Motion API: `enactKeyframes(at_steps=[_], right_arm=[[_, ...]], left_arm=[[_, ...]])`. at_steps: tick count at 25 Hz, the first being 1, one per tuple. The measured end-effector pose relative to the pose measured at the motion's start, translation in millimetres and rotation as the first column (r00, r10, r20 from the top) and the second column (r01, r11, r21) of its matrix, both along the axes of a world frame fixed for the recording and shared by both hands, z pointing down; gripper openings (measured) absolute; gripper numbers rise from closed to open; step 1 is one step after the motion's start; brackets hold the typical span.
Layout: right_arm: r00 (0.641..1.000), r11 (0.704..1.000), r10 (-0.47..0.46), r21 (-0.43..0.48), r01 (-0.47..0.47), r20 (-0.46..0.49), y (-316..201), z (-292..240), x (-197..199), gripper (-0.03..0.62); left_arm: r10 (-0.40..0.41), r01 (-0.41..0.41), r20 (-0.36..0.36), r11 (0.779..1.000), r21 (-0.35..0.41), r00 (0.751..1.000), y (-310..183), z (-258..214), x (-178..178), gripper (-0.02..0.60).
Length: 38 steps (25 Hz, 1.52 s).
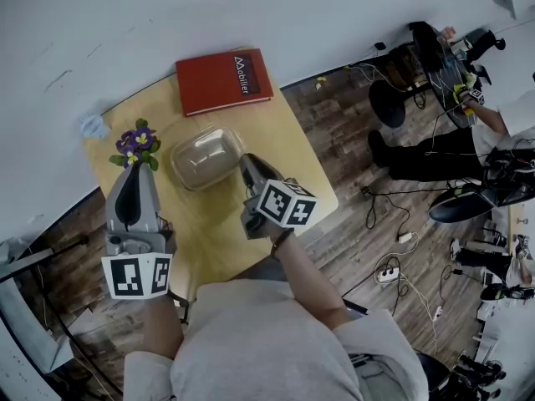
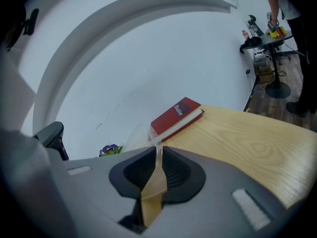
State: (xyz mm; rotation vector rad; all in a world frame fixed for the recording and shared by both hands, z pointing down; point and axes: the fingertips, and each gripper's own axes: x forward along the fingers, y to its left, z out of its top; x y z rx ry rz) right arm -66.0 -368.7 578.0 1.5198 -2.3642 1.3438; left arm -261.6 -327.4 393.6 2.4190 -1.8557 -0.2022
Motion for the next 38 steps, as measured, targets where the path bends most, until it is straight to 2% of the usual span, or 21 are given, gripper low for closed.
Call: enactKeyframes(at_steps=[19,38], right_arm=[[0.992,0.98,-0.07,0.178,0.087,-0.1,1.1,-59.6,9.0,0.04],[0.966,0.915,-0.102,0.359,0.185,-0.238,16.8,-121.8,27.8,0.04]], left_arm=[[-0.051,0.05,0.014,0.997,0.054,0.999,27.8,-29.0,8.4,0.005],[-0.081,0.078,0.032,0.992,0.097,0.996,58.3,-55.7,32.5,0.005]])
